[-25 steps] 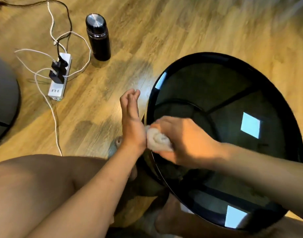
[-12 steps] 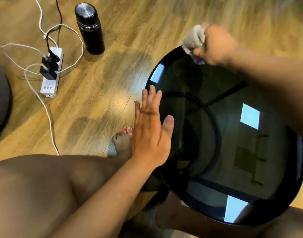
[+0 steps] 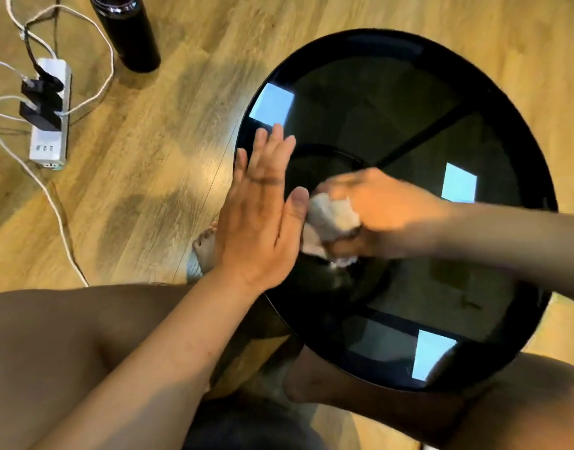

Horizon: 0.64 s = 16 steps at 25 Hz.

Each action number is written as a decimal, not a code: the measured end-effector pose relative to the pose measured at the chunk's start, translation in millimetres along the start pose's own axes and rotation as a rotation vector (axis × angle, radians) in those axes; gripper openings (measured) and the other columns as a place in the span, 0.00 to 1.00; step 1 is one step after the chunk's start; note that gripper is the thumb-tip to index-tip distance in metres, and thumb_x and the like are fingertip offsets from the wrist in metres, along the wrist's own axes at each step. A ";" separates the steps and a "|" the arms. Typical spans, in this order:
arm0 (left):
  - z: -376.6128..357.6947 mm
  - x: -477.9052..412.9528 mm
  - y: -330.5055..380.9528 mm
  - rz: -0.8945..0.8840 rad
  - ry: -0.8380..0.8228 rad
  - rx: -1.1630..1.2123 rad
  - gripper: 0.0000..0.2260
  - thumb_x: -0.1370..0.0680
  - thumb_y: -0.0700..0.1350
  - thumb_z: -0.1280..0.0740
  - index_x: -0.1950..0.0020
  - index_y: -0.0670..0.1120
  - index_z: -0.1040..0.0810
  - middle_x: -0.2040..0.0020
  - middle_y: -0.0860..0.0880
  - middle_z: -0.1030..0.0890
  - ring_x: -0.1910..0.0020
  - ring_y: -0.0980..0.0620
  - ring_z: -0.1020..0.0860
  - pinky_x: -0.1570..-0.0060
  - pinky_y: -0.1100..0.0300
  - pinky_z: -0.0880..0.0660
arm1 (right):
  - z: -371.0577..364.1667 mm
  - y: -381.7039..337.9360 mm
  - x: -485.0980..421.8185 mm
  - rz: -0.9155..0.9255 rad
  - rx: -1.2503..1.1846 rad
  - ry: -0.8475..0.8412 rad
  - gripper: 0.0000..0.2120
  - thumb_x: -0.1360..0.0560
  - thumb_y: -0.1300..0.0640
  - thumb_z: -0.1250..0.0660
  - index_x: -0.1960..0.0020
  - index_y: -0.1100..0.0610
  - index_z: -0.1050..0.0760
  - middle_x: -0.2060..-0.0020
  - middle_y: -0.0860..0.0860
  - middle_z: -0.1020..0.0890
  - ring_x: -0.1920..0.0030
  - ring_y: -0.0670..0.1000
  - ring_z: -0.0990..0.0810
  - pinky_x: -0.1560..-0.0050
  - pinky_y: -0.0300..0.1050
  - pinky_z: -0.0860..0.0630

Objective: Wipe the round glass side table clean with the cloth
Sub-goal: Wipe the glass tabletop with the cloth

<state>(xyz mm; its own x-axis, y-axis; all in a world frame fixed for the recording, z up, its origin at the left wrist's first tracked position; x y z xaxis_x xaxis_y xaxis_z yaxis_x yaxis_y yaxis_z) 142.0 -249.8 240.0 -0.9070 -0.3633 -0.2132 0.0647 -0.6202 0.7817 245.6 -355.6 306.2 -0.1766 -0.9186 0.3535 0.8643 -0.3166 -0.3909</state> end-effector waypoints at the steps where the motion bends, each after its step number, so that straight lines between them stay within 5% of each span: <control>1: -0.9 0.7 -1.2 -0.015 -0.015 -0.030 0.24 0.17 0.50 0.51 0.23 0.41 0.42 0.20 0.42 0.41 0.20 0.47 0.48 0.21 0.50 0.55 | 19.6 27.2 -15.1 -0.035 0.066 0.100 0.17 0.33 0.48 0.29 0.53 0.60 0.22 0.56 0.55 0.19 0.57 0.56 0.19 0.55 0.52 0.23; 3: -1.4 -0.8 -1.8 -0.009 -0.014 -0.050 0.24 0.18 0.48 0.49 0.23 0.42 0.41 0.20 0.43 0.41 0.20 0.47 0.48 0.21 0.52 0.56 | 52.0 103.7 -46.6 -0.214 0.208 0.248 0.15 0.29 0.47 0.34 0.53 0.58 0.22 0.56 0.56 0.19 0.55 0.58 0.19 0.54 0.49 0.23; 5: -1.4 -1.7 0.9 0.007 -0.008 -0.063 0.23 0.18 0.48 0.49 0.23 0.43 0.40 0.20 0.44 0.40 0.20 0.48 0.47 0.21 0.54 0.57 | 73.4 161.3 -59.5 -0.366 0.429 0.147 0.12 0.21 0.53 0.39 0.61 0.53 0.22 0.63 0.51 0.20 0.53 0.56 0.20 0.54 0.45 0.26; 7: -1.6 -0.8 1.6 0.017 -0.010 -0.089 0.23 0.17 0.49 0.50 0.23 0.43 0.40 0.20 0.44 0.40 0.20 0.48 0.47 0.21 0.55 0.57 | 86.8 196.4 -59.2 -0.408 0.335 0.245 0.26 0.16 0.59 0.46 0.70 0.51 0.22 0.68 0.46 0.22 0.56 0.50 0.23 0.58 0.37 0.26; 10: -1.3 -1.9 -0.4 0.030 -0.015 -0.094 0.24 0.18 0.50 0.50 0.23 0.43 0.41 0.20 0.44 0.40 0.20 0.47 0.47 0.22 0.57 0.58 | 69.7 137.3 -45.0 -0.543 0.412 0.287 0.10 0.22 0.59 0.37 0.48 0.66 0.26 0.52 0.61 0.22 0.51 0.60 0.22 0.50 0.54 0.25; 13: -1.2 -1.2 0.5 0.017 -0.008 -0.098 0.25 0.18 0.51 0.50 0.22 0.43 0.42 0.20 0.44 0.41 0.20 0.47 0.47 0.21 0.56 0.58 | 9.3 26.6 12.3 -0.254 0.219 0.255 0.20 0.31 0.50 0.33 0.41 0.57 0.27 0.48 0.57 0.21 0.49 0.61 0.21 0.49 0.56 0.23; 16: -1.7 1.2 2.0 0.010 -0.011 -0.076 0.25 0.18 0.52 0.51 0.22 0.43 0.42 0.20 0.45 0.41 0.20 0.48 0.47 0.21 0.55 0.57 | -61.0 -61.5 72.4 -0.006 -0.003 -0.243 0.25 0.31 0.44 0.33 0.38 0.55 0.30 0.47 0.52 0.23 0.47 0.55 0.23 0.49 0.53 0.22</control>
<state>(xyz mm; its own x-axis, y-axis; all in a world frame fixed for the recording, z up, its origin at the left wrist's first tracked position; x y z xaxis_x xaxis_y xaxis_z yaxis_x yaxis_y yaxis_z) 141.8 -252.7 240.3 -0.9106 -0.3624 -0.1987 0.1050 -0.6679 0.7368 150.9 -417.0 304.0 -0.0628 -0.8332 0.5495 0.8619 -0.3228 -0.3910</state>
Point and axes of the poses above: each hand's wrist, its own x-axis away from the middle knuckle, its own z-axis out of the back of the hand, y = z × x, the point moved 3 cm from there along -x, towards the middle knuckle
